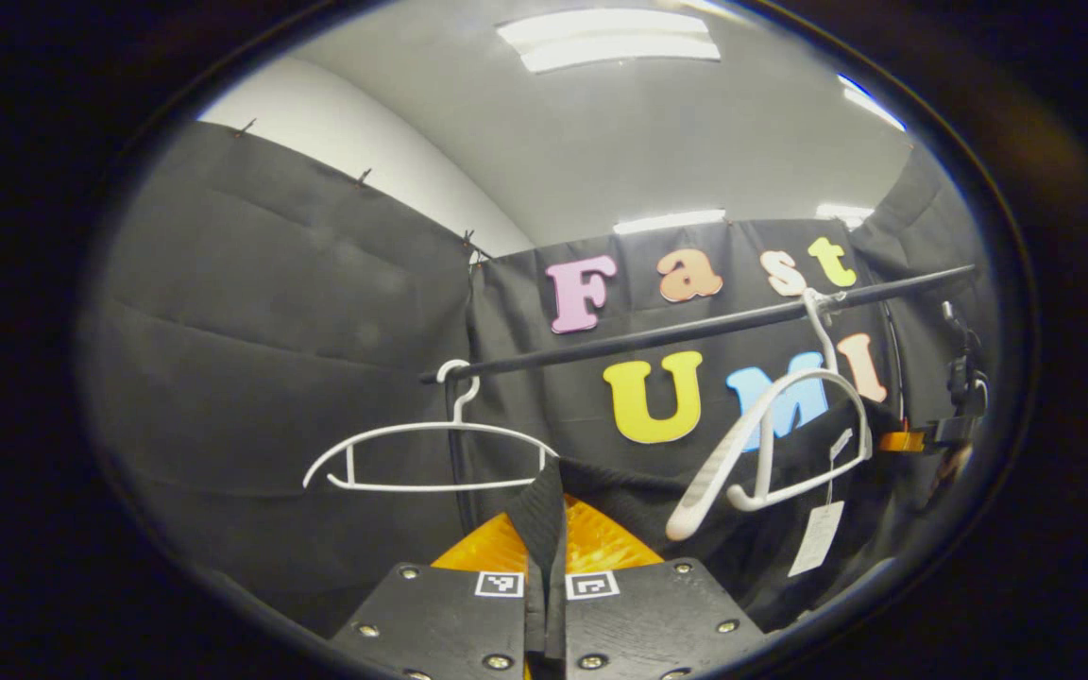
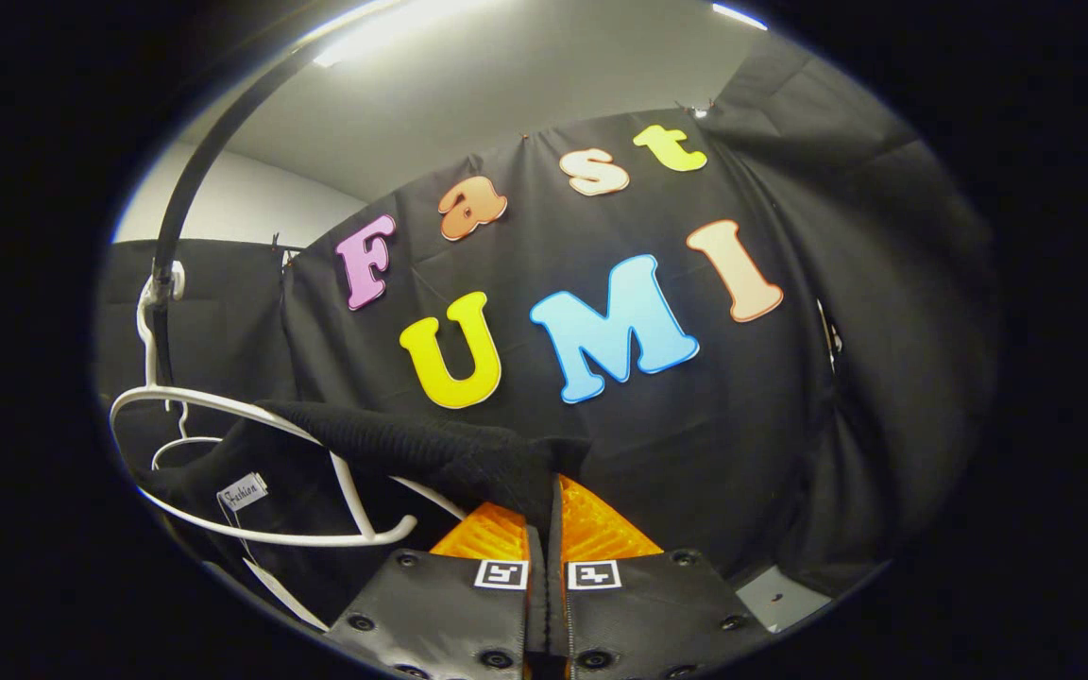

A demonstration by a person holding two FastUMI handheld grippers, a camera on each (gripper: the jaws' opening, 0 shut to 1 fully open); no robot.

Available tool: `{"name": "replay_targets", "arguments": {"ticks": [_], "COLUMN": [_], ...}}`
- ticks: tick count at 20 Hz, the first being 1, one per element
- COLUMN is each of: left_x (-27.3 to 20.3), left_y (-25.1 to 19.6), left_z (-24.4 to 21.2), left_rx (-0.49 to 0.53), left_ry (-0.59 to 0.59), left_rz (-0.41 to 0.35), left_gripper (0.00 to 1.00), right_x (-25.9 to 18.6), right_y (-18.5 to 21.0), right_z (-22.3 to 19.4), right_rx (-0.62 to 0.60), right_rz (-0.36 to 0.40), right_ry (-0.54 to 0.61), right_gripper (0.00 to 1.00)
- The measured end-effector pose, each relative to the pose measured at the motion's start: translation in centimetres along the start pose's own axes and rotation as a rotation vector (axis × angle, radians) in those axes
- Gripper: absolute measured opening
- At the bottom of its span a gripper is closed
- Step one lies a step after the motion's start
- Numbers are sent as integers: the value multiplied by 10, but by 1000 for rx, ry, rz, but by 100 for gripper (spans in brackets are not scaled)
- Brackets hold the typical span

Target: Grasp the clothes on the hanger with both hands and then place them into the laundry hamper below.

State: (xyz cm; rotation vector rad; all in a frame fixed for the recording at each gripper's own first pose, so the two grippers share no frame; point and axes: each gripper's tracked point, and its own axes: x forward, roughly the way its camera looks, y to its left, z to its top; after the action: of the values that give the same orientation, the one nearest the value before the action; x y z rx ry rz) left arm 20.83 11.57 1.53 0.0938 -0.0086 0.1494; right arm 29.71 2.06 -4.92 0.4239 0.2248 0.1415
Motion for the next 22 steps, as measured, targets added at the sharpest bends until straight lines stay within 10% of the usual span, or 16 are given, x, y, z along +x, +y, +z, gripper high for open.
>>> {"name": "replay_targets", "arguments": {"ticks": [14, 22], "left_x": [12, 25], "left_y": [16, 2], "left_z": [-58, -89], "left_rx": [-73, -5], "left_ry": [128, 210], "left_rz": [-57, -72], "left_gripper": [1, 1], "right_x": [17, -12], "right_y": [-46, -72], "right_z": [-42, -102], "right_rx": [145, 11], "right_rz": [-55, -85], "right_ry": [175, 274], "right_gripper": [0, 2]}}
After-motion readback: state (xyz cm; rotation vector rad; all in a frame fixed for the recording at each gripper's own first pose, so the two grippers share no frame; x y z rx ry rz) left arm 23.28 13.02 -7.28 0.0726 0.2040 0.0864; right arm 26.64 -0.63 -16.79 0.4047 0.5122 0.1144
